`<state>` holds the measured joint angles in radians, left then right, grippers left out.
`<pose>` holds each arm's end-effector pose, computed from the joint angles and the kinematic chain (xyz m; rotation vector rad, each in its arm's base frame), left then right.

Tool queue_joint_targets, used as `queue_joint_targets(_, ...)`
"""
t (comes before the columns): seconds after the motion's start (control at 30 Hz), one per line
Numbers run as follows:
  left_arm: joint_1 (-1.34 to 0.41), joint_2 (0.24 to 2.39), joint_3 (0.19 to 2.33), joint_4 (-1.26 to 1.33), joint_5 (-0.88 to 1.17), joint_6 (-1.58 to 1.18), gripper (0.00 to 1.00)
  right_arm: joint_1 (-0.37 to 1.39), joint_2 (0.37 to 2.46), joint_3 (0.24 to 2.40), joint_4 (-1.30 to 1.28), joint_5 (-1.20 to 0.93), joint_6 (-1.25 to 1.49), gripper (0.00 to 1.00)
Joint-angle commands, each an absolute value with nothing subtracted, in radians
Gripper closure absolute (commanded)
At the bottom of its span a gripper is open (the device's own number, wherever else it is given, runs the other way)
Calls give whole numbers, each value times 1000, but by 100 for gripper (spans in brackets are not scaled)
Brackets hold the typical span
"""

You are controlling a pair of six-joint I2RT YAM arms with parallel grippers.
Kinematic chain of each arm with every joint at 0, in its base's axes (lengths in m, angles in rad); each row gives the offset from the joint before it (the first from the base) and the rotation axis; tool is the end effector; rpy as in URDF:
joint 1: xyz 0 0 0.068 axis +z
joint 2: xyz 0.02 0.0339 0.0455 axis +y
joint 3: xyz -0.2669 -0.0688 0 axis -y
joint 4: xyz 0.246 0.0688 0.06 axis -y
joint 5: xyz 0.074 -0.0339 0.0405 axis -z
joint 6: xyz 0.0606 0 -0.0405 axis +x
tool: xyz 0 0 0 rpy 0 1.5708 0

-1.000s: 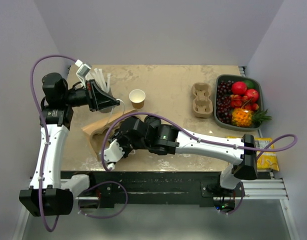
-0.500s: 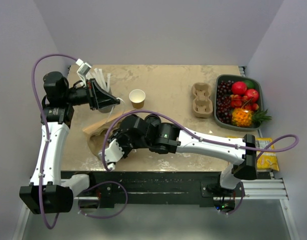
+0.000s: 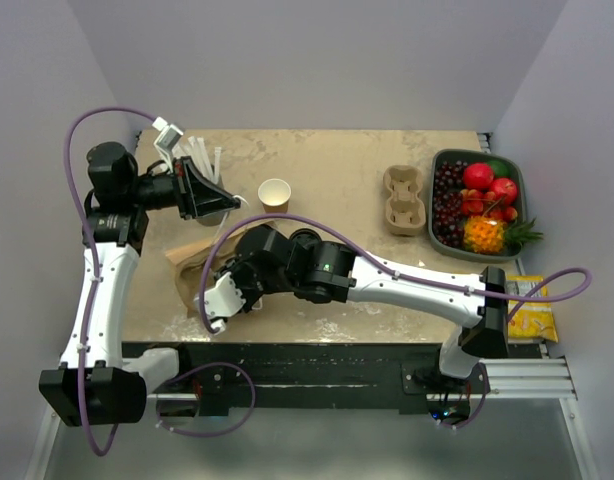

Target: Pack the takeout coffee

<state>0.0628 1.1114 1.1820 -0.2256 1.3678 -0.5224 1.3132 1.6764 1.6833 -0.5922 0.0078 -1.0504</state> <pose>0.2313 -0.0449 0.4166 0.5704 1.7413 -1.4857 0.1039 0.3924 0.3663 -1.9965 0.8232 0.1436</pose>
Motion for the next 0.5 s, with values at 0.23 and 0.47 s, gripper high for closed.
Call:
queue_joint_targets(0.23, 60, 1129, 1224, -253, 1424, -492, 100, 1272, 1595, 1609, -551, 9, -1023, 100)
queue_joint_targets(0.47, 60, 1135, 1232, -256, 1453, -482, 100, 1246, 1533, 1566, -541, -44, -1017, 100)
